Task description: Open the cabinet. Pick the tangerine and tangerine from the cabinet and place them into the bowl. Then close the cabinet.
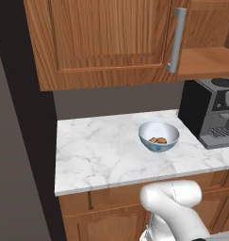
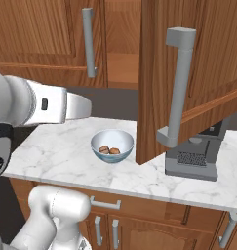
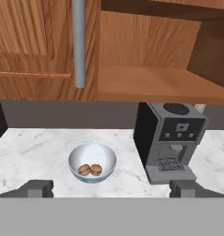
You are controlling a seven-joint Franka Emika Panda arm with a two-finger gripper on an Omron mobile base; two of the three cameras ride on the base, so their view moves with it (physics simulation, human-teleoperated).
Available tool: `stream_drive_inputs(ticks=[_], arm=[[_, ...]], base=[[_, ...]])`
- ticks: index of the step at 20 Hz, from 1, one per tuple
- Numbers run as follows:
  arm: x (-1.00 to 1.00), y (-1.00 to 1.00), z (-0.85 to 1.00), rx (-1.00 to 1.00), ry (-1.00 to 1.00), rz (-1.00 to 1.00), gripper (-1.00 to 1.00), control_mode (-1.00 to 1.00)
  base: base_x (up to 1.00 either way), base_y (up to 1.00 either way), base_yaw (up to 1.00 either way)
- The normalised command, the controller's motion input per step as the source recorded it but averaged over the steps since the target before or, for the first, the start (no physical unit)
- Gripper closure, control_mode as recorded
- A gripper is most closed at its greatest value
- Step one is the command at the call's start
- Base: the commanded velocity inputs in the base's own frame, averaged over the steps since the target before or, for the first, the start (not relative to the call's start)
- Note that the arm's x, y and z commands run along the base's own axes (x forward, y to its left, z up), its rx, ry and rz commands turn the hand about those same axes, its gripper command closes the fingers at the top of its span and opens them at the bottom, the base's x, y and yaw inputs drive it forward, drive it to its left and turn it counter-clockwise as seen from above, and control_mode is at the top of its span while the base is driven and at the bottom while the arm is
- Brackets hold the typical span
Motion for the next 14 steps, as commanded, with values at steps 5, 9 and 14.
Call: stream_drive_inputs(ticks=[5, 9, 14], arm=[[-0.79, -0.15, -0.01, 0.00, 0.00, 0.00, -1.00, -1.00], [-0.98, -0.34, 0.00, 0.00, 0.00, 0.00, -1.00, -1.00], [-0.81, -0.62, 0.00, 0.01, 0.00, -0.05, -1.00, -1.00]], base=[[0.00, 0.00, 0.00], [0.00, 0.00, 0.00], [0.00, 0.00, 0.00]])
